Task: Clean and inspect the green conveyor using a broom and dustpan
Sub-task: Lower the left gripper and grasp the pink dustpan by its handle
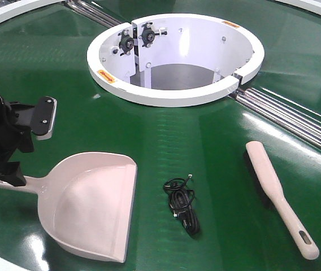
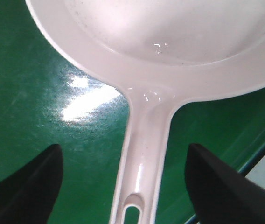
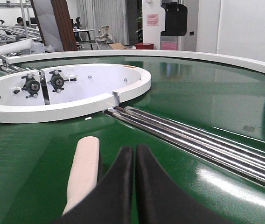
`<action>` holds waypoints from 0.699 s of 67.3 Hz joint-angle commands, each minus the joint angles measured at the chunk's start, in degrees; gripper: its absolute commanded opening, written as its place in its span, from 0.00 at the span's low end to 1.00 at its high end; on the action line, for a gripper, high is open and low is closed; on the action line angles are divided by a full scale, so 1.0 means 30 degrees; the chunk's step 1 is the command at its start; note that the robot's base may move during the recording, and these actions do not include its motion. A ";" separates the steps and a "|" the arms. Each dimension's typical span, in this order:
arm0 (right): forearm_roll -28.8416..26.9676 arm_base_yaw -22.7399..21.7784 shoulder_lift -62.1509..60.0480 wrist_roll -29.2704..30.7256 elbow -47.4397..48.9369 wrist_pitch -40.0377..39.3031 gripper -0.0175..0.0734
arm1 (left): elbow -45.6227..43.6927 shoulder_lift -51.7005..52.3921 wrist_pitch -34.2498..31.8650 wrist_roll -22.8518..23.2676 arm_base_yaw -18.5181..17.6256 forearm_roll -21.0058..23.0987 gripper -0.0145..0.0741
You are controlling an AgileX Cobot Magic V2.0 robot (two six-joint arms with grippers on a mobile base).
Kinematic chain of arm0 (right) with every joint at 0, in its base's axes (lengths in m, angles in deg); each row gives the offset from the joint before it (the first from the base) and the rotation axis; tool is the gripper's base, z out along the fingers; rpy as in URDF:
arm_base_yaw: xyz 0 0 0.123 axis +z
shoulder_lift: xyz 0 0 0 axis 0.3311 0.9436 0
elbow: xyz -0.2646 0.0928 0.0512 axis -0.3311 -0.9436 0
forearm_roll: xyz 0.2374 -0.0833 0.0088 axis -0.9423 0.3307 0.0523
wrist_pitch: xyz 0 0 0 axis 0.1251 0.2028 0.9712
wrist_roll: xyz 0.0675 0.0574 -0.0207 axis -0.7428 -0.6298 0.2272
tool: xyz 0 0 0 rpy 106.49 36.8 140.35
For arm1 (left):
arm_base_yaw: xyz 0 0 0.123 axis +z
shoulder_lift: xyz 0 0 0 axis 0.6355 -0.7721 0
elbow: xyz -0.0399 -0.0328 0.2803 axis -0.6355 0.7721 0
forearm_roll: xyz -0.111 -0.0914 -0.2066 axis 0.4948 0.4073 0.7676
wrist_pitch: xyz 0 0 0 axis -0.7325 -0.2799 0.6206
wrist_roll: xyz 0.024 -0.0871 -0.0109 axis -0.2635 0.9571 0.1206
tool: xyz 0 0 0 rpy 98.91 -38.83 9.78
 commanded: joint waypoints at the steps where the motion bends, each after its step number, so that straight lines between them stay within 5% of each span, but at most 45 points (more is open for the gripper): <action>1: 0.0068 -0.0065 -0.0336 0.0000 -0.0413 -0.1409 0.18 | -0.0462 0.0320 0.0041 -0.0585 -0.0155 0.0238 0.75; 47: 0.0068 -0.0065 -0.0336 0.0000 -0.0413 -0.1409 0.18 | 0.0132 -0.1747 -0.0191 -0.1250 -0.0155 -0.0118 0.67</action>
